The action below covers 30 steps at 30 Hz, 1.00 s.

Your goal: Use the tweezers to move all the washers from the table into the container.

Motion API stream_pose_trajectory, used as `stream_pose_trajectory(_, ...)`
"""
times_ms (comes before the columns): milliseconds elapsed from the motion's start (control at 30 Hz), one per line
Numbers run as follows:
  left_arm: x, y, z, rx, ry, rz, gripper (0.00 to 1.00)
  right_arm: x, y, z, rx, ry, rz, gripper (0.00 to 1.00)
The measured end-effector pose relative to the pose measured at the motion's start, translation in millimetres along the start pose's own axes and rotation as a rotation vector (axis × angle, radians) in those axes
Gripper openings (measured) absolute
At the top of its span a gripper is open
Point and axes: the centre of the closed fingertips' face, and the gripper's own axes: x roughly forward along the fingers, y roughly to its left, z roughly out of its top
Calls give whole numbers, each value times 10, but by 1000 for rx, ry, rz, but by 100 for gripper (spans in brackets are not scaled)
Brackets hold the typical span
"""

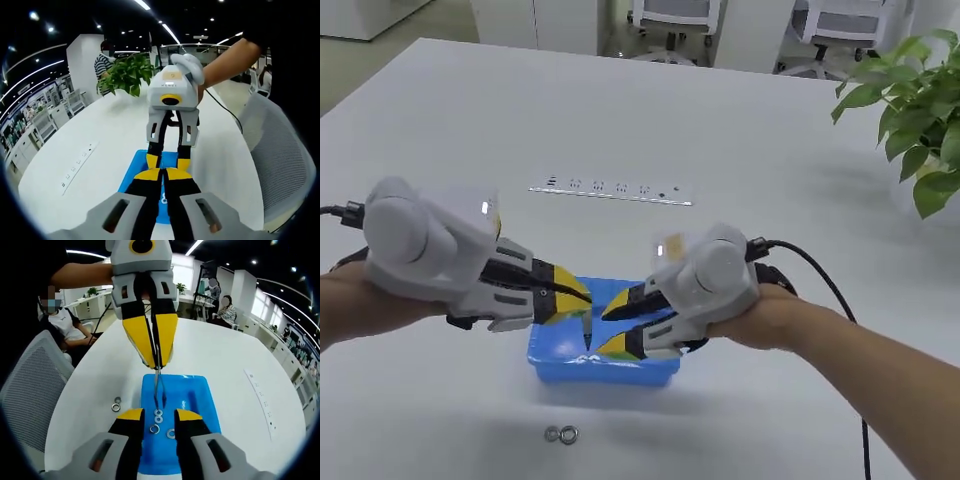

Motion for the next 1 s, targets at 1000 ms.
stream_pose_trajectory(1000, -220, -289, 167, 12, -3, 10, 6, -505, 377, -206, 118, -14, -82, 51)
